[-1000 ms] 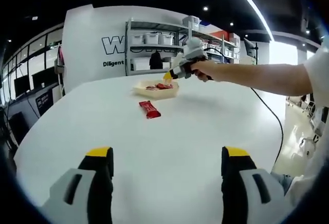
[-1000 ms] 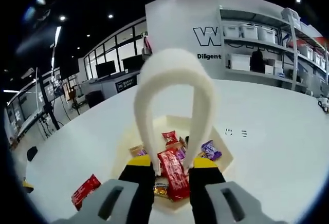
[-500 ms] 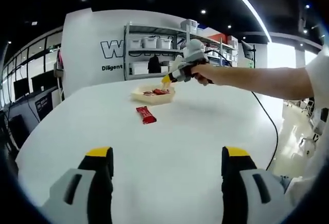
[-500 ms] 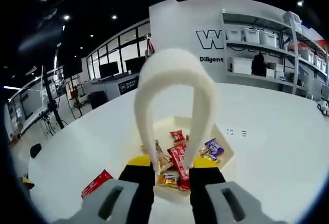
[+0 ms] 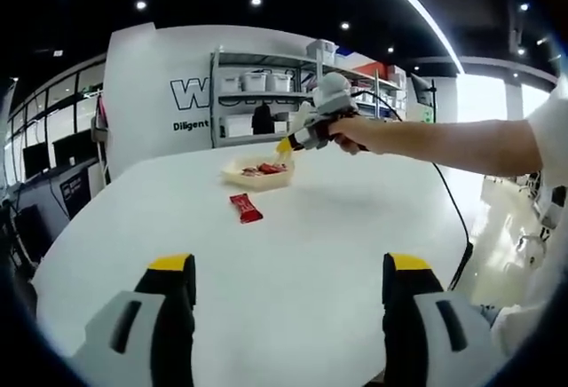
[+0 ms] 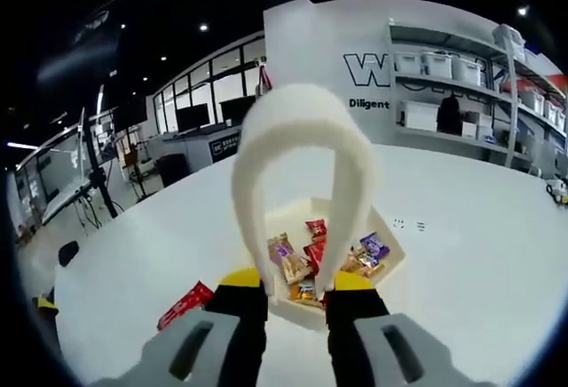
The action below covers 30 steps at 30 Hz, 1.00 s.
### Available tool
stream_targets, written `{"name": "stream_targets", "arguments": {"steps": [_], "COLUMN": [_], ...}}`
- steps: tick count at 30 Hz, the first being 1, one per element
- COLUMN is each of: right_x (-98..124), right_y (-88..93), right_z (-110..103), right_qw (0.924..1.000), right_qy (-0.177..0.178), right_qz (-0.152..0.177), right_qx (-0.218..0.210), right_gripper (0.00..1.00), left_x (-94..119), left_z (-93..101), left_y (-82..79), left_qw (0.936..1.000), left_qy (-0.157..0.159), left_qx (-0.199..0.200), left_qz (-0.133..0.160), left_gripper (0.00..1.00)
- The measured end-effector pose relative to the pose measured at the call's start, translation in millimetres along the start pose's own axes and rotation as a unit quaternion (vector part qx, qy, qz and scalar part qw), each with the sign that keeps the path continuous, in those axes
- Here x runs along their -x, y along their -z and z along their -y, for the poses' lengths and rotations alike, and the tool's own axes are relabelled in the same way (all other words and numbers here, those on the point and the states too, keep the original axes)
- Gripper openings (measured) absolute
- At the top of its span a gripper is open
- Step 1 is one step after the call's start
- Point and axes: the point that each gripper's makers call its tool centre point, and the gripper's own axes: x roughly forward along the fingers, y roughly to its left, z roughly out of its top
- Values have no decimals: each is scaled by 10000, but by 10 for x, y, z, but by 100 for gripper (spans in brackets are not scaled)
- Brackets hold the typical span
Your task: Place the target food into the container with the food tongs after gripping and lifting it, then release it inside without dropping or visibly crushing the food.
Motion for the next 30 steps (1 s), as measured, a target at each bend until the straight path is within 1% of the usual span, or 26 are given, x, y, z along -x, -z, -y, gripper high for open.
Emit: {"name": "stream_targets", "arguments": {"steps": [7, 17, 21, 24, 30], "right_x": [125, 293, 382, 440, 513], "right_y": [-18, 16, 20, 18, 57], "right_z": [-36, -148, -259, -330, -442], "right_qw": [10000, 9999, 9998, 9996, 9994], "right_qy": [10, -54, -147, -153, -237], "right_qz": [57, 108, 152, 188, 204], "right_qx": [27, 80, 34, 151, 167], "right_gripper": [19, 18, 18, 18, 18], "left_x": [72, 161, 199, 231, 307], "left_z": [49, 111, 146, 181, 209], "left_y": [-60, -78, -61, -56, -42], "left_qw": [10000, 9999, 9998, 9998, 9998], "left_qy": [19, 28, 35, 45, 19], "left_qx": [-39, -84, -89, -85, -84], "left_qz": [86, 145, 149, 163, 184], "left_gripper": [85, 85, 85, 85, 85]}}
